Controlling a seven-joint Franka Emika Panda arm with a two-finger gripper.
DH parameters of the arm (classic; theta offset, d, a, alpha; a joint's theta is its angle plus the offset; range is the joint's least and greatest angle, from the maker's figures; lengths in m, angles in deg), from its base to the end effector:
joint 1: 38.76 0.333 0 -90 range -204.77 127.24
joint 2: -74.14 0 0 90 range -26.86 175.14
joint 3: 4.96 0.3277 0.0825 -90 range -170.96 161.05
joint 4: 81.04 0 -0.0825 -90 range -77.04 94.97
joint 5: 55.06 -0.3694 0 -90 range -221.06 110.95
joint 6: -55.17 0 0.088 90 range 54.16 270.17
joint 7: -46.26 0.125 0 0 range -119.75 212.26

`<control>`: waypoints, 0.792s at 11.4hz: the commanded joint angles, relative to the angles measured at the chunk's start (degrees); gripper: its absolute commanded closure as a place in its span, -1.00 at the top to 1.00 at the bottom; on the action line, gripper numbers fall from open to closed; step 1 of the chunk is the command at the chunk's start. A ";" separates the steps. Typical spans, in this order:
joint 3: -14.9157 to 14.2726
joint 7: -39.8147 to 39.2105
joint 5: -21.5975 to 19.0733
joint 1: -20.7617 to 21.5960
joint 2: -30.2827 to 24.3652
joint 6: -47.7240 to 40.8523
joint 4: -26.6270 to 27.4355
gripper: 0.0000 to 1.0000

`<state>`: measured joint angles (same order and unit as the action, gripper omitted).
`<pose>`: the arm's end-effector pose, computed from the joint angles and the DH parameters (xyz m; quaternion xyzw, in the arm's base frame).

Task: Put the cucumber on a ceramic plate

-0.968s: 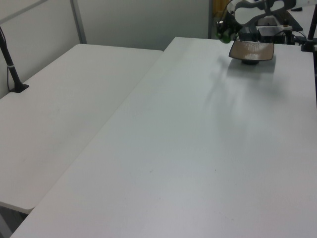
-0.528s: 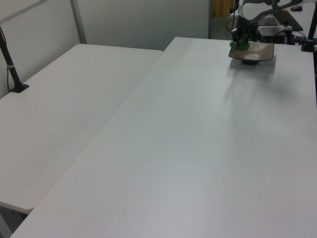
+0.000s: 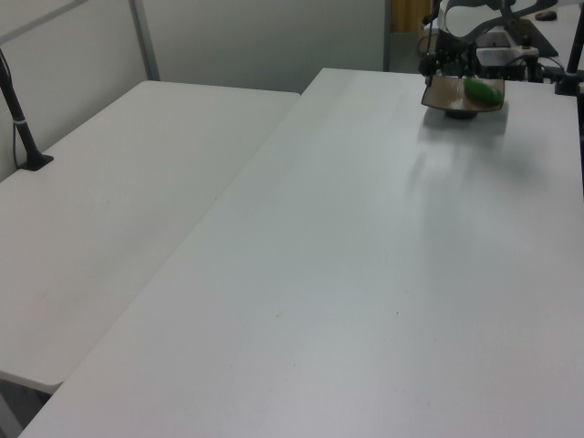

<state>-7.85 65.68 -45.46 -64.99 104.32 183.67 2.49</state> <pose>0.6329 -0.3530 0.4045 0.9196 -0.3618 0.1207 0.0943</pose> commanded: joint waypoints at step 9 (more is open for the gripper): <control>5.36 -11.08 -7.66 14.67 -21.37 -29.98 3.55 1.00</control>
<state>-1.26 56.18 -50.62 -56.23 88.79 154.31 0.55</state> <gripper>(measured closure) 0.000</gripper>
